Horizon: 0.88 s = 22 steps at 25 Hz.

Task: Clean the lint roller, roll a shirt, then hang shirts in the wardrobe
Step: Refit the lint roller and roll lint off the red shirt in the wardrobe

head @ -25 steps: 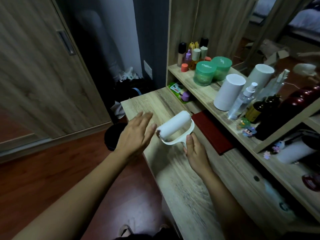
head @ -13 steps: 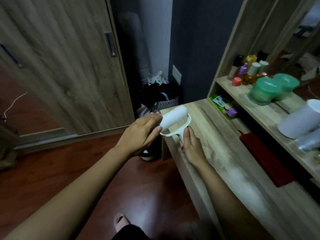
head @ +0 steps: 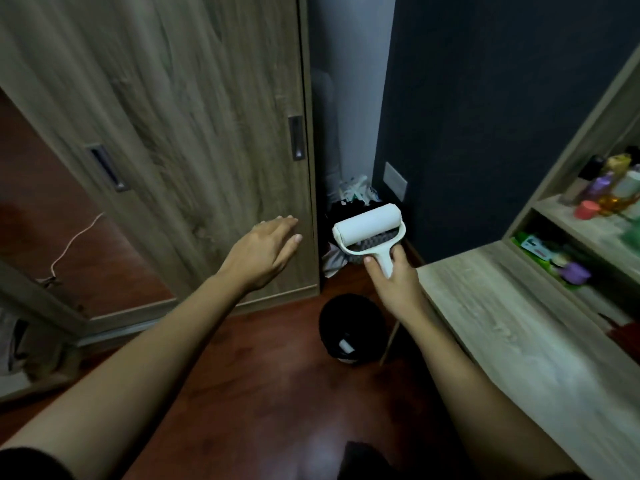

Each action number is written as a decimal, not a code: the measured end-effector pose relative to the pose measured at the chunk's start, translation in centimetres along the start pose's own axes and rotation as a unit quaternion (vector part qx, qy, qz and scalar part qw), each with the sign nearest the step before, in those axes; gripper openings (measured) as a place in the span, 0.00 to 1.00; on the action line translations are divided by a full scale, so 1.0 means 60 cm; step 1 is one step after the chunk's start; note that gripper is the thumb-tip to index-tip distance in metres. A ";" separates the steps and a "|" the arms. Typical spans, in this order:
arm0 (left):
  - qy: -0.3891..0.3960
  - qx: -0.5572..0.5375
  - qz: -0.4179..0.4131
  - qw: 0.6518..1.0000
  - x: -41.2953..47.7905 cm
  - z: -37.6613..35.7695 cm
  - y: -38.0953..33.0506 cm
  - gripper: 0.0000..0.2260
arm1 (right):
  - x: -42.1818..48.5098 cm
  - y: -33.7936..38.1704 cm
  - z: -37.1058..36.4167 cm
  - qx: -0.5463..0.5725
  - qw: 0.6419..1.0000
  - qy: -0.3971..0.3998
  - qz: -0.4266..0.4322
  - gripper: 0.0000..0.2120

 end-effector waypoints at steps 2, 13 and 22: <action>0.002 0.011 -0.011 1.000 0.022 0.009 0.032 0.31 | 0.030 0.021 -0.020 -0.001 1.000 -0.019 0.005 0.13; 0.035 0.094 -0.062 0.993 0.290 -0.061 0.198 0.28 | 0.311 0.031 -0.138 0.028 0.998 -0.046 0.027 0.12; 0.110 0.283 -0.215 0.928 0.626 -0.135 0.317 0.16 | 0.593 0.014 -0.181 0.024 0.997 -0.073 0.006 0.08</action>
Point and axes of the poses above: each hand's wrist, its own x-axis towards the middle knuckle, its own z-axis out of the back of the hand, y = z × x, the point moved 1 cm from there along x, towards the middle knuckle
